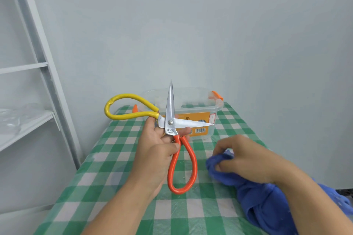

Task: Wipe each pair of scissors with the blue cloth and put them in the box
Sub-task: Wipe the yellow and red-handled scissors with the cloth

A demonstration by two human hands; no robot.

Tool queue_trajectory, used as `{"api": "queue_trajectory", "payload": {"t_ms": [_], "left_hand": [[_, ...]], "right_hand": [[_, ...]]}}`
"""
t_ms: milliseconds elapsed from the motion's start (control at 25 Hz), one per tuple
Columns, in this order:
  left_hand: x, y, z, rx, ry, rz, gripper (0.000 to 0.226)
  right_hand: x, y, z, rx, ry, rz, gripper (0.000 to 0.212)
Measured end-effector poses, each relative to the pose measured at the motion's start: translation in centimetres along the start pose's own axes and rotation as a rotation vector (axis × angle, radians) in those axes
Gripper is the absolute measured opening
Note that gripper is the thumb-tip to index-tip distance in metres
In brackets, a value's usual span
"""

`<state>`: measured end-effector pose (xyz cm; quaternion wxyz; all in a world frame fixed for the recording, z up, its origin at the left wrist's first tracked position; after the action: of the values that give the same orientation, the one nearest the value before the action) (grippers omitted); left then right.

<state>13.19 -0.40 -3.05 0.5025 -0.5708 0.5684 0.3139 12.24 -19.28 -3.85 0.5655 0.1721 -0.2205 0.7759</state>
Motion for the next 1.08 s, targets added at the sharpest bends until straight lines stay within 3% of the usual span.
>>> {"api": "queue_trajectory", "payload": {"t_ms": [160, 280, 400, 560, 720, 880, 1000, 1080], "left_hand": [[0.3, 0.3, -0.5, 0.011, -0.129, -0.006, 0.06], [0.6, 0.4, -1.2, 0.042, -0.17, -0.012, 0.053], [1.3, 0.4, -1.3, 0.039, -0.188, -0.023, 0.046], [1.4, 0.4, -1.5, 0.036, -0.205, -0.027, 0.046], [1.0, 0.9, -2.0, 0.047, -0.236, -0.03, 0.055], [1.3, 0.7, -1.6, 0.008, -0.188, -0.007, 0.053], [2.0, 0.7, -1.6, 0.007, -0.089, 0.045, 0.041], [2.3, 0.7, -1.5, -0.02, -0.06, 0.055, 0.029]], "right_hand": [[1.3, 0.7, 3.0, -0.508, -0.326, 0.125, 0.017], [3.8, 1.3, 2.7, -0.671, -0.256, 0.329, 0.016], [5.9, 1.0, 1.2, -0.642, -0.111, 0.521, 0.021], [6.8, 0.8, 0.0, -0.55, 0.189, 0.588, 0.027], [4.4, 1.3, 2.0, -0.706, 0.143, 0.382, 0.018], [1.9, 1.5, 3.0, -0.849, -0.133, 0.185, 0.02], [4.5, 1.4, 2.1, -0.849, -0.117, 0.376, 0.024], [6.1, 0.9, 0.8, -0.774, -0.041, 0.546, 0.014]]}}
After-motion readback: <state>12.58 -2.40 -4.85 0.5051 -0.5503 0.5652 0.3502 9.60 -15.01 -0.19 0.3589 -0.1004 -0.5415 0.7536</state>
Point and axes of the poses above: each hand's wrist, its own y-axis away from the middle knuckle, its own z-axis out of the back of the hand, x = y × z, the point moved 8 cm from there along -y, towards the middle knuckle, and after that the axes turned 6 degrees about z, right-handed, at the moved point
